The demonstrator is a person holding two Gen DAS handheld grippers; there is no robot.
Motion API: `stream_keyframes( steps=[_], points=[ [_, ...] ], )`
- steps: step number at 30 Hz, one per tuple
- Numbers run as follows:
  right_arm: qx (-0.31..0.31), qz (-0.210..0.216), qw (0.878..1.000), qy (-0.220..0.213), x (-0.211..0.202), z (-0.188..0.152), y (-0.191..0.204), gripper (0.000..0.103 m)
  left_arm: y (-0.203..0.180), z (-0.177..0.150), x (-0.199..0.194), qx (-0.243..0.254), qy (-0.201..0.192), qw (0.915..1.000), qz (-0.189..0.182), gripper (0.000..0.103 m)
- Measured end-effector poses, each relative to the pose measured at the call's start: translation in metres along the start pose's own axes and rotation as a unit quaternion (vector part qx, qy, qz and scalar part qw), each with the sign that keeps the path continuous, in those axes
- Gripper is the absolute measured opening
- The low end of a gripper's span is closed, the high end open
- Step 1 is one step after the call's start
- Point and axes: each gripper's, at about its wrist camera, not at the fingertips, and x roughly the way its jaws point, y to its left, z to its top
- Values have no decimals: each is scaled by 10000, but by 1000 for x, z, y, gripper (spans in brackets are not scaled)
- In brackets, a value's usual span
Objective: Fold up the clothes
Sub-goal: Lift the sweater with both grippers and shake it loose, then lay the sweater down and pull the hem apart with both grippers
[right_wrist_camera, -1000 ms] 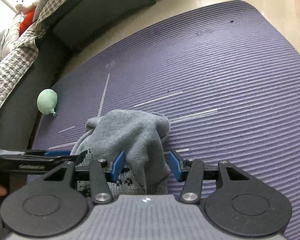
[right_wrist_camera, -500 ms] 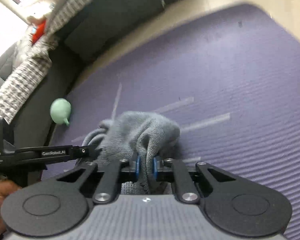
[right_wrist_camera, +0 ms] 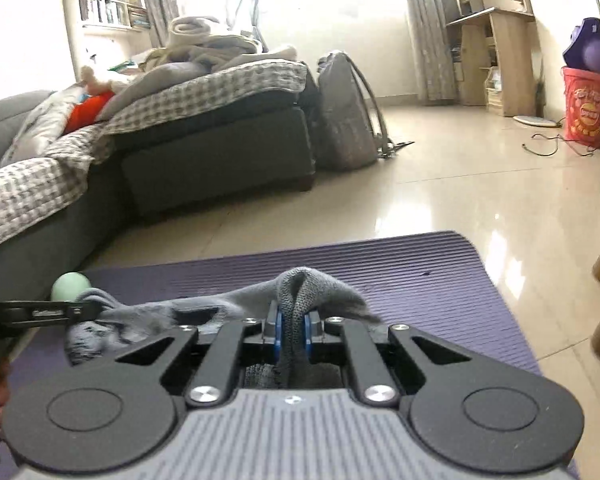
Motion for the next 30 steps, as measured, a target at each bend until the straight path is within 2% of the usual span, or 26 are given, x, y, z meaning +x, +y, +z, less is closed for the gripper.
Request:
stream_keyframes(
  steps=[3, 4, 5, 8, 12, 18, 24, 30],
  points=[
    [14, -113, 9995, 299, 25, 2, -4, 17, -3, 2, 17, 130, 191, 9997, -60, 30],
    [18, -152, 9992, 380, 31, 2, -5, 23, -4, 1, 22, 151, 274, 9995, -56, 47],
    [30, -198, 9989, 430, 35, 1, -7, 35, -2, 1, 25, 157, 295, 9994, -56, 64],
    [56, -265, 9988, 420, 36, -4, -10, 48, -2, -6, 27, 260, 442, 9986, -110, 77],
    [84, -167, 9977, 646, 33, -14, -12, 49, -4, -24, 27, 468, 949, 9941, -247, 82],
    [-185, 142, 9893, 1437, 20, -56, -2, 49, 5, -61, 23, 453, 1777, 9824, -349, 84],
    [-353, 332, 9765, 2101, 8, -91, 8, 49, 18, -92, 15, 380, 2301, 9718, -357, 83],
    [-261, 450, 9685, 2436, -2, -110, 11, 48, 28, -112, 6, -8, 2775, 9589, -584, 80]
  ],
)
